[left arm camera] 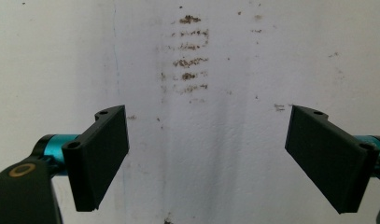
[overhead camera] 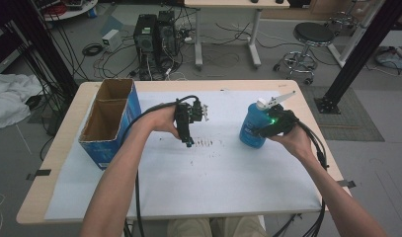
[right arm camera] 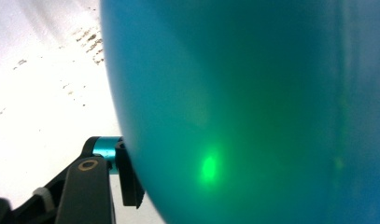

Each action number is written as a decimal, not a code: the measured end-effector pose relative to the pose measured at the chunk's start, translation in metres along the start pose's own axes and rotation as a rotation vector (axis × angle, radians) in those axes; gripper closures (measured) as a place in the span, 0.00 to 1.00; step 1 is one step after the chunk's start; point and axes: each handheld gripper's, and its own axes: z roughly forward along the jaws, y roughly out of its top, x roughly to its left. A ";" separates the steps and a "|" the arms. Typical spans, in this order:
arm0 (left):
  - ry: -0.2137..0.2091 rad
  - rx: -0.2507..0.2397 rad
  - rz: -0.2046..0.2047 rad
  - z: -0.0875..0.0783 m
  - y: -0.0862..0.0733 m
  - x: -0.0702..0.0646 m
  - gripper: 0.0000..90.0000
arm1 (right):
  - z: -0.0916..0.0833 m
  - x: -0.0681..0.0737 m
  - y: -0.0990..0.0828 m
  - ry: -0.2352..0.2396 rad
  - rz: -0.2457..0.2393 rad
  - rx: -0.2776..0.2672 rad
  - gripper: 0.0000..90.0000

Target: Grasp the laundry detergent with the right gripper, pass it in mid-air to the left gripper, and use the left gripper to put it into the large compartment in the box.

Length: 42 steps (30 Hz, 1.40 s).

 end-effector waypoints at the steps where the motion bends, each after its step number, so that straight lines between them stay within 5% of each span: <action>1: 0.001 0.000 0.000 0.000 0.000 0.000 0.15 | 0.000 -0.001 0.000 0.001 -0.001 0.000 0.40; 27: 0.005 -0.015 0.007 -0.003 0.001 -0.002 0.15 | 0.000 -0.006 -0.005 0.028 -0.003 -0.045 0.52; 34: 0.016 -0.069 0.002 -0.016 0.001 -0.006 0.15 | 0.000 -0.004 -0.003 0.041 -0.020 -0.043 0.52; 42: 0.068 -0.135 0.016 -0.054 0.014 -0.013 0.15 | -0.003 0.013 0.014 0.141 -0.140 -0.048 0.52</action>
